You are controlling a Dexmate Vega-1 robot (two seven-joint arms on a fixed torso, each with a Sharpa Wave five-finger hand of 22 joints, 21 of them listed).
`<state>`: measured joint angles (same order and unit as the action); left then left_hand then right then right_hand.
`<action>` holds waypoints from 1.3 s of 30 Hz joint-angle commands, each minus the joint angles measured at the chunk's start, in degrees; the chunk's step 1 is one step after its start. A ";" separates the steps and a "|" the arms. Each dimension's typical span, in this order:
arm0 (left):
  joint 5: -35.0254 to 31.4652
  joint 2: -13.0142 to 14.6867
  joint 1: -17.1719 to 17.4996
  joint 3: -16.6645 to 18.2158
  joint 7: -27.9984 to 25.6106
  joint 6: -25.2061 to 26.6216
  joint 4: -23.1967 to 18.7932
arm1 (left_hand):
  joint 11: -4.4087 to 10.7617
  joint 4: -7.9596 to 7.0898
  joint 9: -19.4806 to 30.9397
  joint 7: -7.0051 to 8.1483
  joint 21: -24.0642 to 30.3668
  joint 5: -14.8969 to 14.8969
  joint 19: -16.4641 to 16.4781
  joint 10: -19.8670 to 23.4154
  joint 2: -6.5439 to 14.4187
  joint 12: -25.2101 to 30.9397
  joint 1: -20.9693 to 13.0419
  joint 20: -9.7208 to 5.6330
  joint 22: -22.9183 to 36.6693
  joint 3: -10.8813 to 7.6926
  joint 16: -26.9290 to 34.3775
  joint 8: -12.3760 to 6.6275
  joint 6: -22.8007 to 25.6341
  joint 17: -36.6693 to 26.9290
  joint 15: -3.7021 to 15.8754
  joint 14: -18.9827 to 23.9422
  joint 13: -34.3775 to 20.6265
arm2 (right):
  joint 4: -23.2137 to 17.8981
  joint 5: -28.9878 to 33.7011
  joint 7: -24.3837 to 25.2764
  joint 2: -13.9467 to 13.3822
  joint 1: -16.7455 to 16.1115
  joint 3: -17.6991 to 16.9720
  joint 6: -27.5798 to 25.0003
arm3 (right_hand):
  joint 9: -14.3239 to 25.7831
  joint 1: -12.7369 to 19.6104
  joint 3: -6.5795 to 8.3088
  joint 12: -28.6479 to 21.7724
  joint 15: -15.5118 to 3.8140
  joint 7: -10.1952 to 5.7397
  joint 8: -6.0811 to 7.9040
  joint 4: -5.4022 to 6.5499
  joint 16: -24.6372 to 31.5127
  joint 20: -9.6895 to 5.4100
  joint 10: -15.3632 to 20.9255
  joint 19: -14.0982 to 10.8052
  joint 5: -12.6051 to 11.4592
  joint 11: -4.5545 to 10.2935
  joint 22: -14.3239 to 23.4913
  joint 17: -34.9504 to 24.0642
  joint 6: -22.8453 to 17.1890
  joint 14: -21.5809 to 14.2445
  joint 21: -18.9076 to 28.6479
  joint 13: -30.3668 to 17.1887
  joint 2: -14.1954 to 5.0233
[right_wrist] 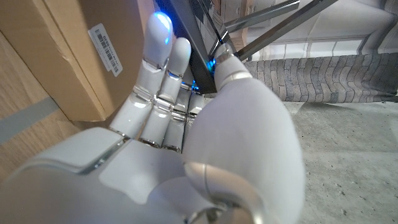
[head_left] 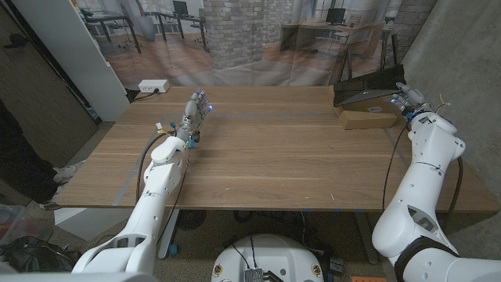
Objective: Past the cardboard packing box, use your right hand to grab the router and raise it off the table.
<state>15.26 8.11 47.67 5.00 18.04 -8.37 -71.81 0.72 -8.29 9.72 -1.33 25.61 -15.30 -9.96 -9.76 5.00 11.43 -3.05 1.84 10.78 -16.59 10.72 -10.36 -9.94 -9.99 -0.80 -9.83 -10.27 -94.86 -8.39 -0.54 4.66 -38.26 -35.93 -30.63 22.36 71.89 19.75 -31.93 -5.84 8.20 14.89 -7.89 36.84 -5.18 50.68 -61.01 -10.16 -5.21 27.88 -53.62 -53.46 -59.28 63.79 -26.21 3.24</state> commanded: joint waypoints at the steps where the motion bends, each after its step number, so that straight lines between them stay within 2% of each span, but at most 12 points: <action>1: 0.54 0.45 0.51 0.20 0.27 -0.11 -0.54 | -0.20 0.03 0.09 -0.36 -0.23 -0.29 -4.51 -1.60 1.42 0.07 -0.39 0.31 0.19 0.34 -0.18 0.02 -1.57 -0.12 -0.30 -7.11 -0.25 | -1.57 -0.45 0.75 0.85 -0.03 0.33 0.75 | 0.60 13.05 -0.19 -0.20 -5.89 0.13 -0.07 -0.08 -0.27 -6.64 4.56 10.25 -0.41 -0.30 -0.10 -0.10 -0.70 -4.41 0.54 -0.34 -12.65; 39: 2.11 2.44 0.89 1.37 2.71 -0.24 -0.72 | -0.25 0.01 0.08 -0.34 -0.56 -0.32 -4.35 -1.52 1.45 0.11 -0.38 0.33 0.21 0.47 -0.19 0.00 -1.52 -0.12 -0.33 -7.15 -0.25 | -6.44 -0.77 2.80 4.07 -1.61 1.89 4.43 | 1.17 13.33 -0.57 0.29 -5.95 0.04 -0.68 0.07 -0.53 -6.74 4.71 11.39 -0.51 -0.12 -1.61 -0.51 -1.21 -4.44 3.38 -0.83 -12.61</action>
<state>16.99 10.06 48.62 5.95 20.01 -8.53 -72.82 0.72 -8.22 9.72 -1.33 25.17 -15.30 -9.96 -9.76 5.00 11.43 -3.05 1.84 10.78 -16.18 10.72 -10.36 -9.94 -9.99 -0.80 -9.83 -10.26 -100.22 -9.01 1.56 7.74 -39.59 -34.47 -27.16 23.37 72.29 19.20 -31.59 -5.84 8.19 14.18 -7.98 36.63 -5.18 50.68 -61.01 -10.39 -5.21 26.28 -53.90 -54.04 -59.28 66.78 -26.71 3.62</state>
